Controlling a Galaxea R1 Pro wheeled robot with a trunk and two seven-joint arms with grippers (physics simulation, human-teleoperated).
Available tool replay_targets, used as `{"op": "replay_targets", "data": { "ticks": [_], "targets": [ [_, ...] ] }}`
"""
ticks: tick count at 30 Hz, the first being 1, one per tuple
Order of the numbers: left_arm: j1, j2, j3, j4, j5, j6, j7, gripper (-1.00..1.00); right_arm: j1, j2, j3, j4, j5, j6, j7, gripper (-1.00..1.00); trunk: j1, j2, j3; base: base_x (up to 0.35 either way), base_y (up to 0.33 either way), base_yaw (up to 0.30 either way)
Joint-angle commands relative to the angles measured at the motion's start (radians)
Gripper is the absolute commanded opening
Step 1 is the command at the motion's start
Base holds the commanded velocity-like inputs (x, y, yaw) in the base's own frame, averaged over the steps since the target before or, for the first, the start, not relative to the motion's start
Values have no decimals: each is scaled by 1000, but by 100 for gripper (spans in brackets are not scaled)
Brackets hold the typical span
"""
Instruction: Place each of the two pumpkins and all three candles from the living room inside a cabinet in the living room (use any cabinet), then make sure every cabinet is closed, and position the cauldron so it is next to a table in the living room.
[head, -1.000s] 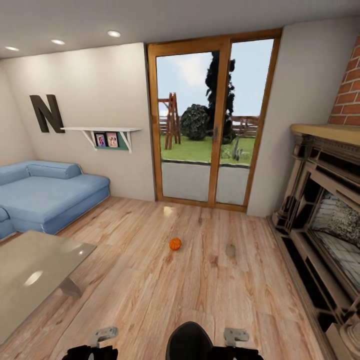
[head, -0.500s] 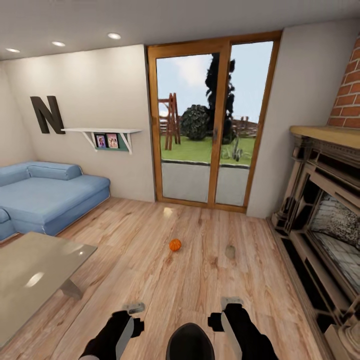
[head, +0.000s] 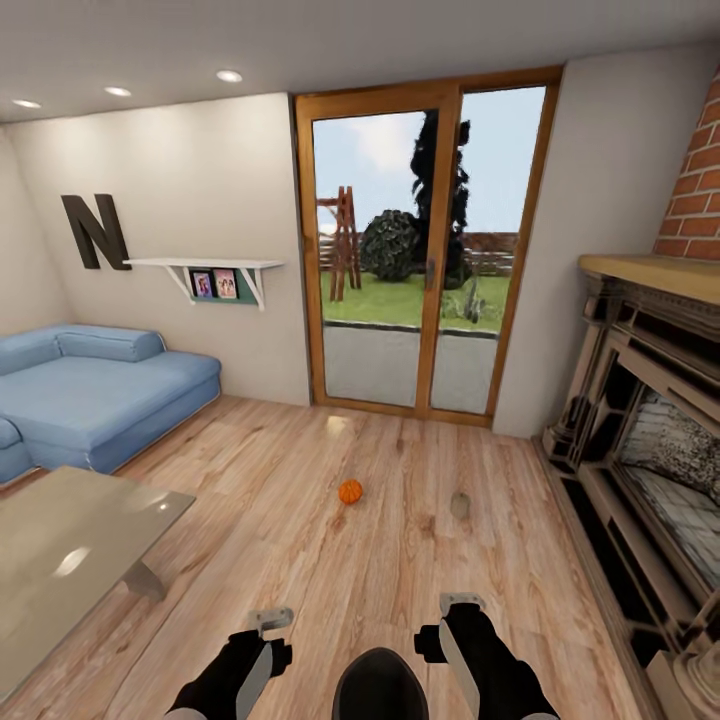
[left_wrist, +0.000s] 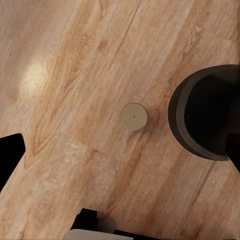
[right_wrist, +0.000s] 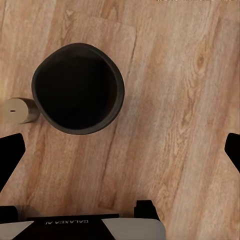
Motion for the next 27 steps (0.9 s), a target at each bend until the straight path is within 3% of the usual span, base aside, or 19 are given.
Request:
{"op": "replay_targets", "data": {
  "ticks": [1, 8, 16, 21, 27],
  "targets": [
    [0, 0, 0, 4, 0, -11, 0, 100, 0, 0, 0, 0, 0, 0, 0, 100, -4, 7, 3, 0, 0, 0],
    [-1, -1, -8, 17, 0, -42, -3, 100, 0, 0, 2, 0, 0, 3, 1, 100, -31, 56, 25, 0, 0, 0],
    [-1, 0, -55, 13, 2, -49, -11, 100, 0, 0, -1, -1, 0, 3, 6, 100, -31, 56, 25, 0, 0, 0],
    [-1, 0, -62, 11, 3, -53, -11, 100, 0, 0, -2, -1, -1, 3, 8, 100, -31, 56, 25, 0, 0, 0],
    [-1, 1, -63, 11, 3, -55, -12, 100, 0, 0, 3, -1, 0, 1, 8, 100, -8, 14, 6, 0, 0, 0]
  ]
}}
